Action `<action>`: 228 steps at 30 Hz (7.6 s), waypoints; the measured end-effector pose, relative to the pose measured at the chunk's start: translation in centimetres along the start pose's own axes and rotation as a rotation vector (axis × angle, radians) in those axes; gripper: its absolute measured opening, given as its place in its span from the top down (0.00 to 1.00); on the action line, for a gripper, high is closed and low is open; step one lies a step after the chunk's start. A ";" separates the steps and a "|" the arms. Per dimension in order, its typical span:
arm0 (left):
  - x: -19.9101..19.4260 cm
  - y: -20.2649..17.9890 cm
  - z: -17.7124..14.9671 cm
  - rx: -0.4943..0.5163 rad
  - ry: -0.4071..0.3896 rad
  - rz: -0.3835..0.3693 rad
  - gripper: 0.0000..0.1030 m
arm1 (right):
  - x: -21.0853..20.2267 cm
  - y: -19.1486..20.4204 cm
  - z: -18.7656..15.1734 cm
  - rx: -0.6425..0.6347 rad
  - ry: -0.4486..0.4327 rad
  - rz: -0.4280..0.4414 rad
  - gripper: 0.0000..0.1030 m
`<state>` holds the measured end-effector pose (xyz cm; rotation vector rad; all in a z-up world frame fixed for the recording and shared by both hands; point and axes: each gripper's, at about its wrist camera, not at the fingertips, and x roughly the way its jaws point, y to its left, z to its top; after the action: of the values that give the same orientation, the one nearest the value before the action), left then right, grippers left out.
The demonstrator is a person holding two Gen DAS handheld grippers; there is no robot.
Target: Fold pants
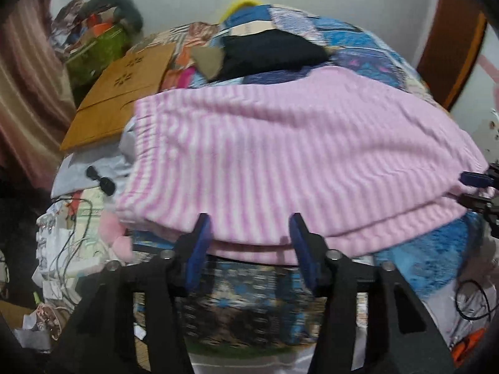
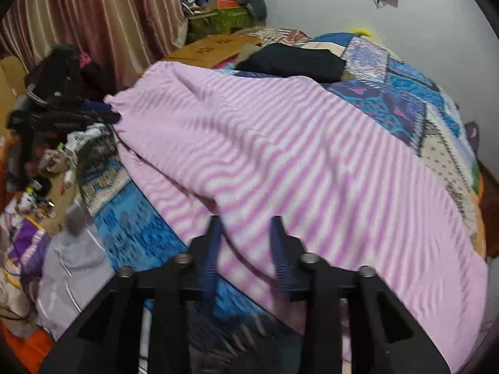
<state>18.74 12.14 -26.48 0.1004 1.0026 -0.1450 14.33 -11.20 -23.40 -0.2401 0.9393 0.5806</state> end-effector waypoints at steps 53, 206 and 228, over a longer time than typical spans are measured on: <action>-4.4 -8.8 0.3 -0.007 -0.026 0.018 0.68 | -8.8 -8.5 -5.9 0.289 -0.186 0.060 0.68; 1.4 -31.3 6.7 0.283 -0.100 -0.120 0.13 | -21.1 -26.8 -14.0 0.741 -0.467 -0.278 0.93; -2.5 -3.0 2.4 -0.186 -0.185 0.060 0.13 | -2.1 -3.0 8.8 0.165 -0.199 0.159 0.92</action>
<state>18.91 9.00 -23.13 -0.0521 0.8234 -0.0054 21.11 -10.55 -16.77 0.0403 0.8124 0.6566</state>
